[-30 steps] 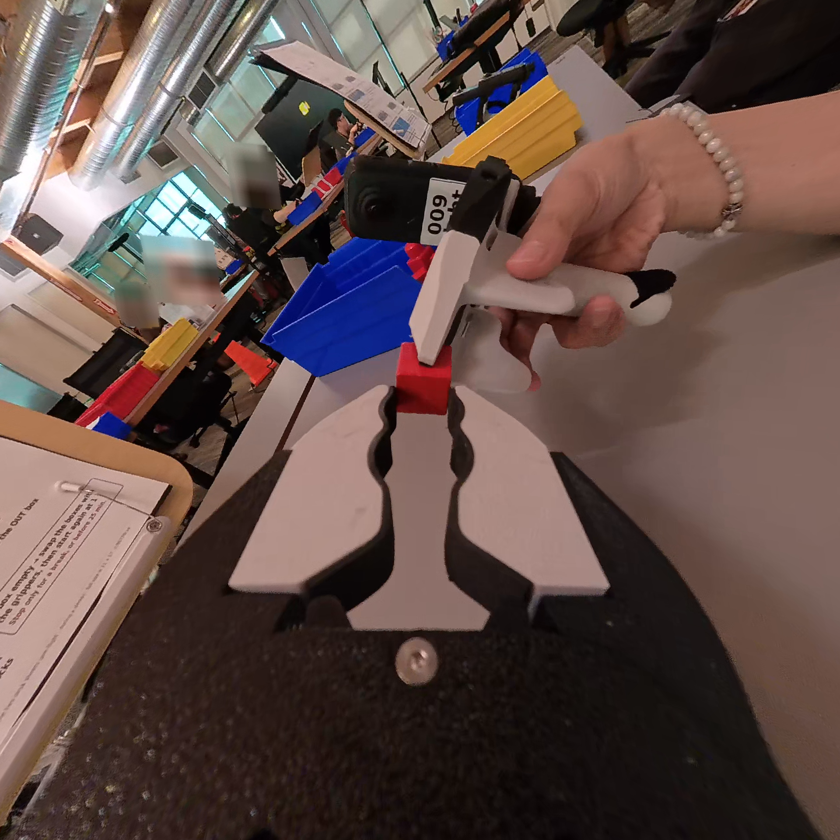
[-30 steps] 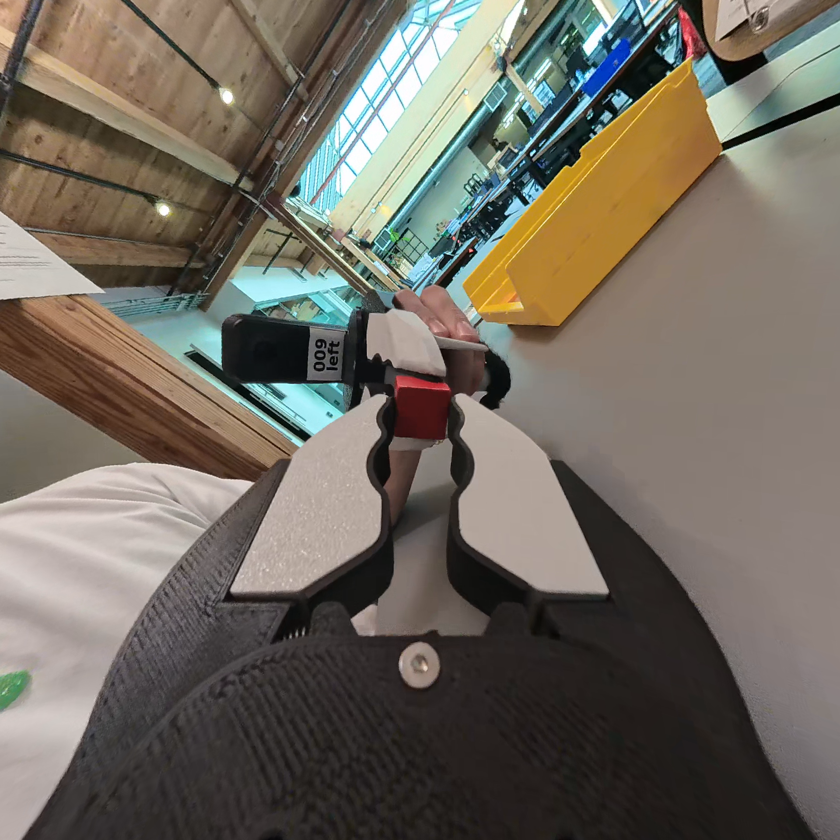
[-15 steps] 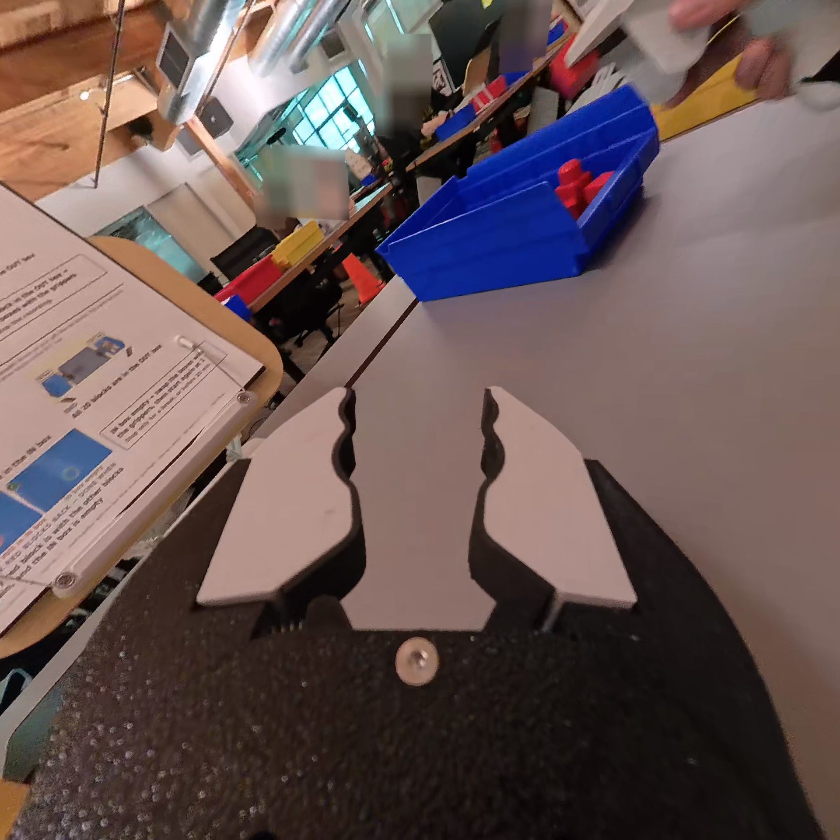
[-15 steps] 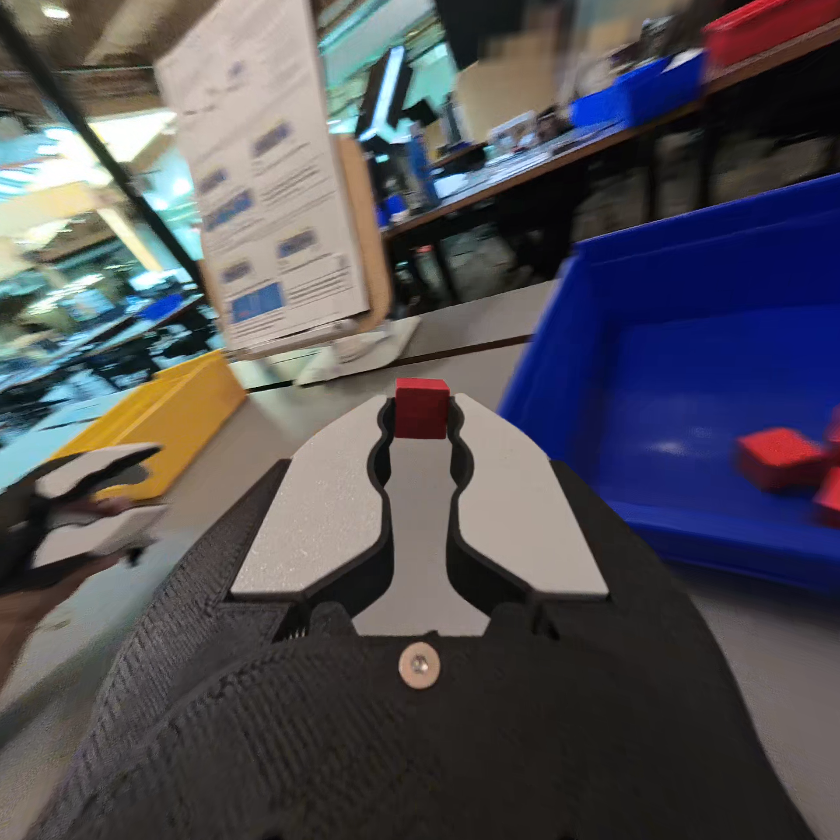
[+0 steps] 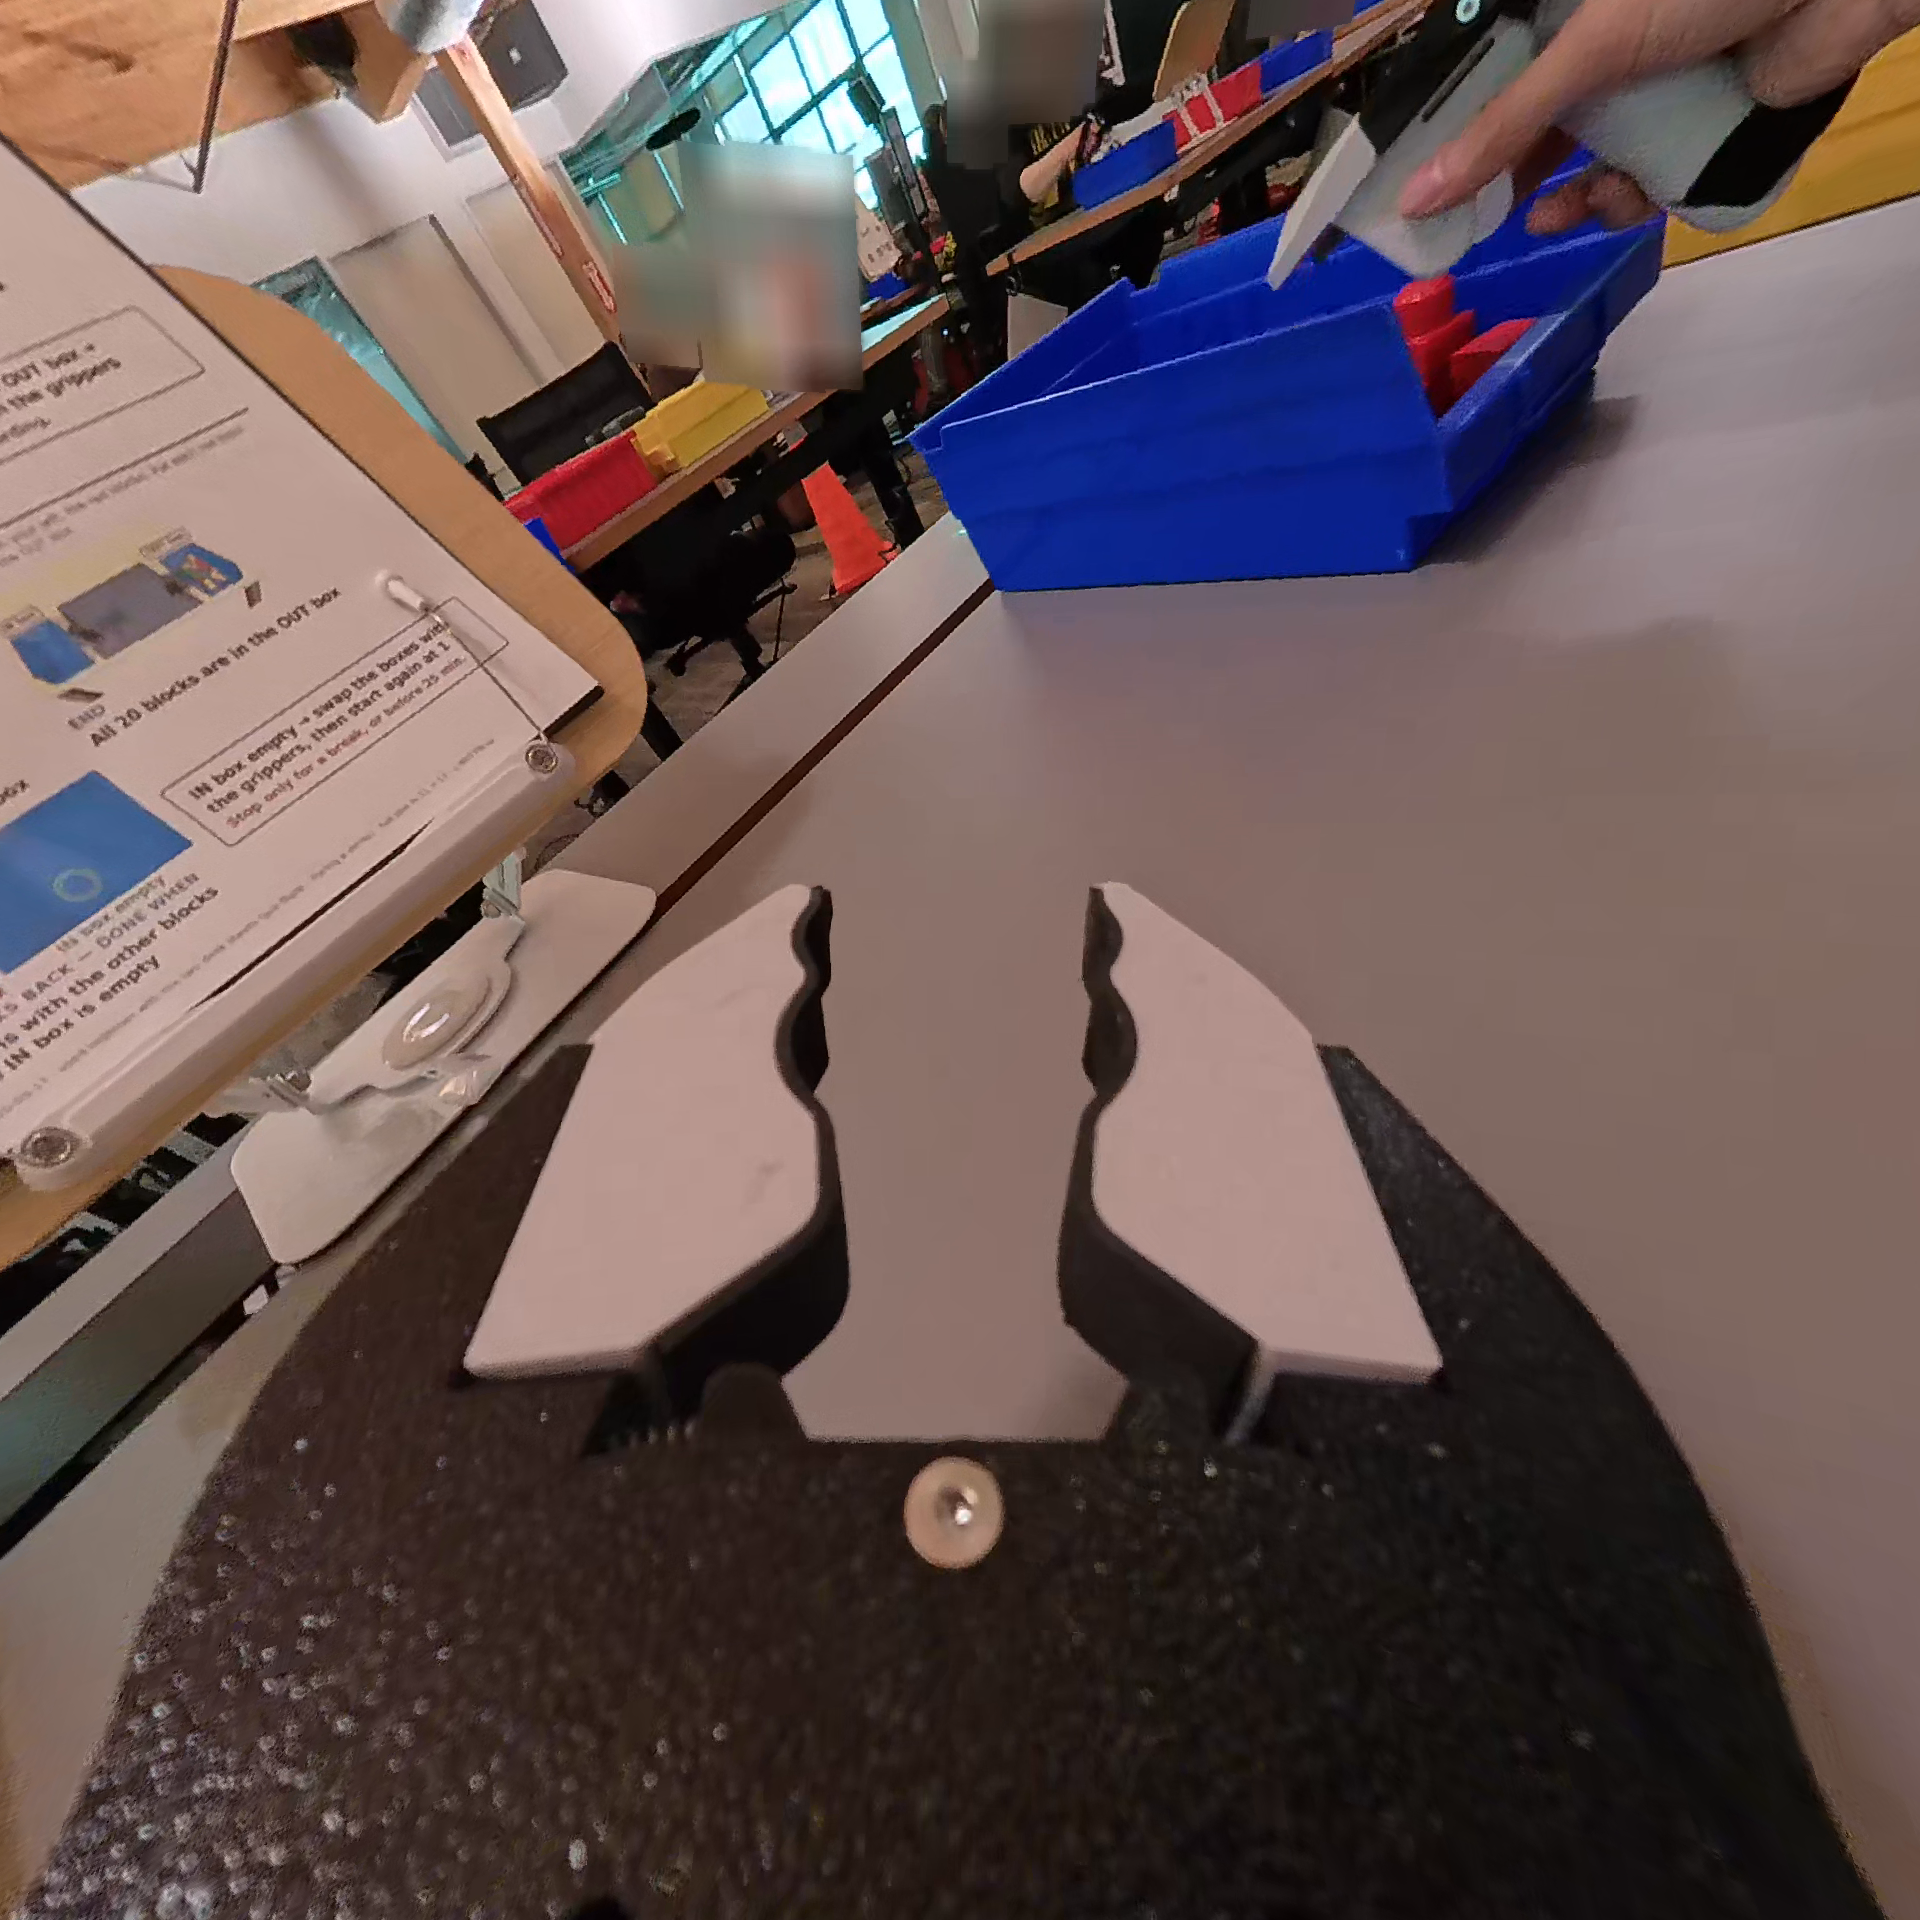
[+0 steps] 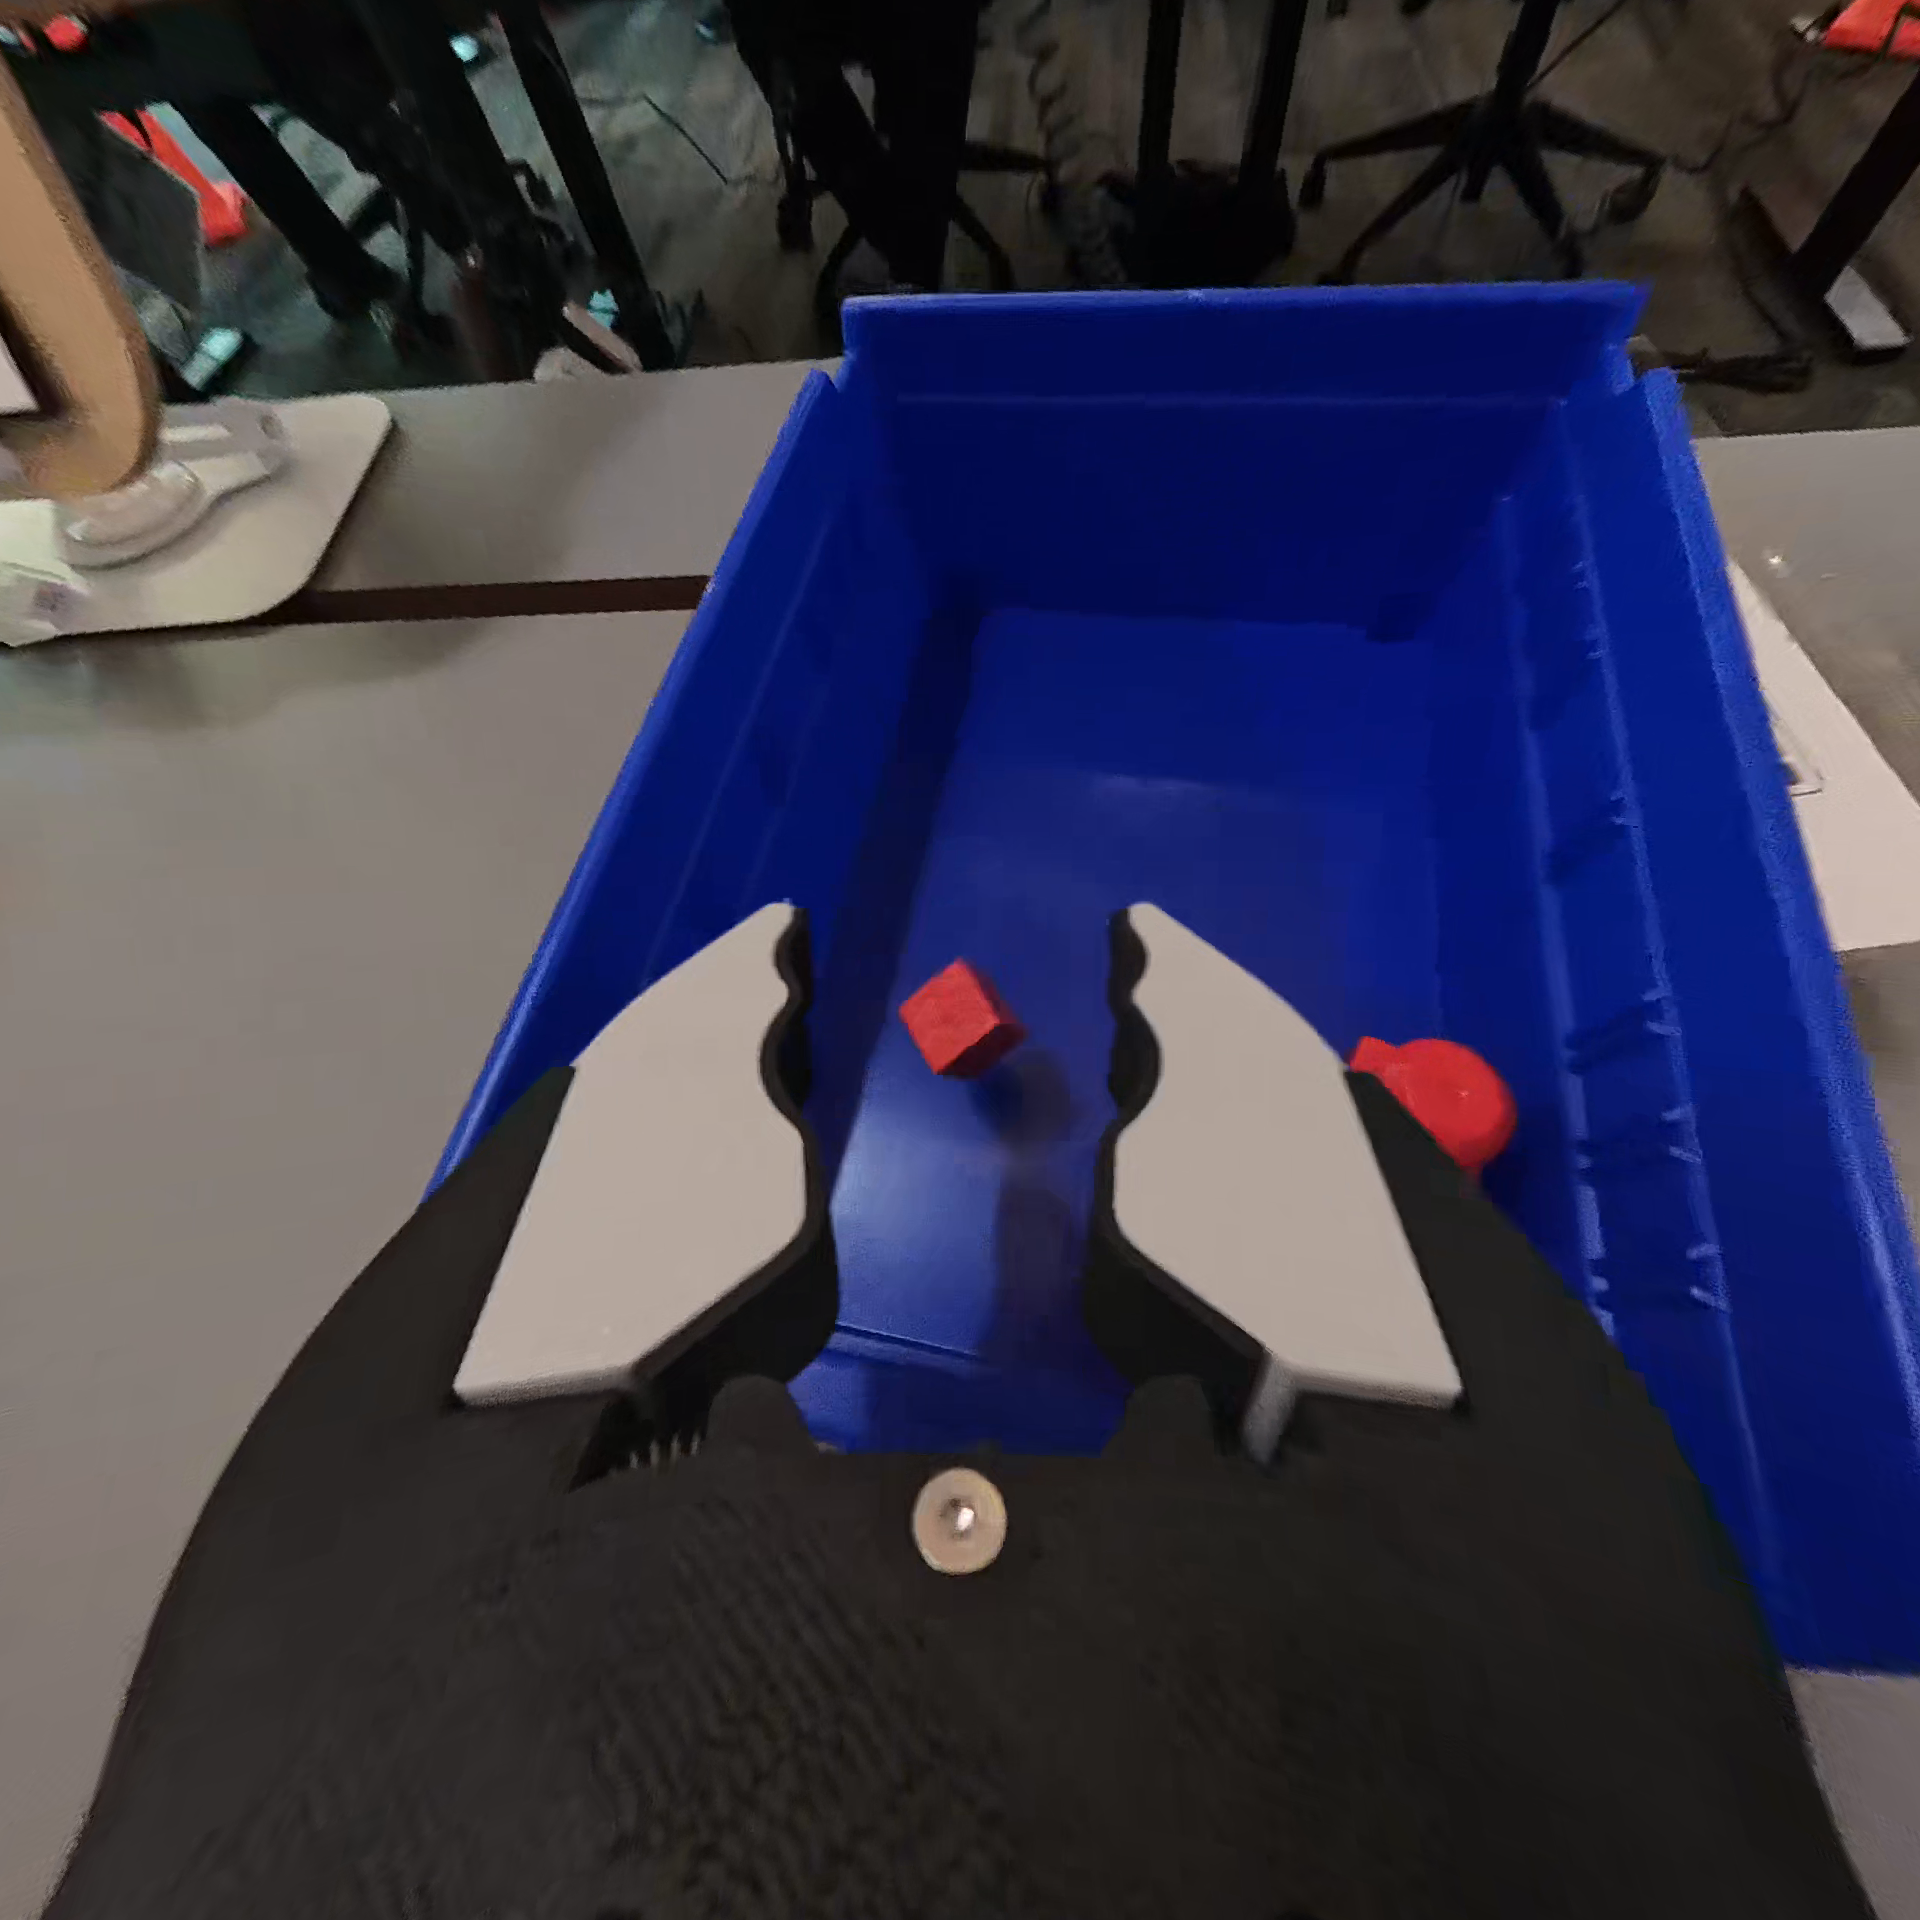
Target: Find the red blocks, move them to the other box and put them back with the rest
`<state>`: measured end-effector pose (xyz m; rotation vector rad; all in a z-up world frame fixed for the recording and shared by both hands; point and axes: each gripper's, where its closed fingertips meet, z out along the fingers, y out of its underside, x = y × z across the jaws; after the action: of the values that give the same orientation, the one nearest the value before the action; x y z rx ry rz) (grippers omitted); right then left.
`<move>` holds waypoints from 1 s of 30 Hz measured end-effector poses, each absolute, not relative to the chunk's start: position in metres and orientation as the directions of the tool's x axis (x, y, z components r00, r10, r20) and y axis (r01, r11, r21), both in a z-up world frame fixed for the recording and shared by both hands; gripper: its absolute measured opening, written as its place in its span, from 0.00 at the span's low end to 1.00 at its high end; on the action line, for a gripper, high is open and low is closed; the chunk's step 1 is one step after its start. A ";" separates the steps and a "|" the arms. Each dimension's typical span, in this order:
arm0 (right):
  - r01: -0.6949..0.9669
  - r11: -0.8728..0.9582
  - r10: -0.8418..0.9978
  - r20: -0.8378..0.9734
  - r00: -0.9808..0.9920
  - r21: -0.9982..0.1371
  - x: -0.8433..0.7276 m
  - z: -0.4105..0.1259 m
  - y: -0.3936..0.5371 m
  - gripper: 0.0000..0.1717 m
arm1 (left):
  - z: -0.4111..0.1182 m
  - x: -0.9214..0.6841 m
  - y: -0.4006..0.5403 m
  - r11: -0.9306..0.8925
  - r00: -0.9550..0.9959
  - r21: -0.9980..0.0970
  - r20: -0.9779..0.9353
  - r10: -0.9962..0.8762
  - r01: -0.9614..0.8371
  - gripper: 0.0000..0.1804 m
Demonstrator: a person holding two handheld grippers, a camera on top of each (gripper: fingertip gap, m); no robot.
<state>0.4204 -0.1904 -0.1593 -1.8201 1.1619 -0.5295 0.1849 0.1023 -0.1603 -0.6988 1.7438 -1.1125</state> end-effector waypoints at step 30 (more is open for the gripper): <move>-0.030 -0.071 -0.644 0.023 0.764 -0.997 0.246 -0.089 -0.049 0.36 | -0.090 0.160 0.444 -0.127 0.213 -0.917 0.047 -0.976 -0.377 0.31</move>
<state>0.2456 -0.0493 -0.0888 -1.5781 0.5575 -0.5514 0.1598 0.4438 -0.0898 -1.6541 1.2900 -0.9036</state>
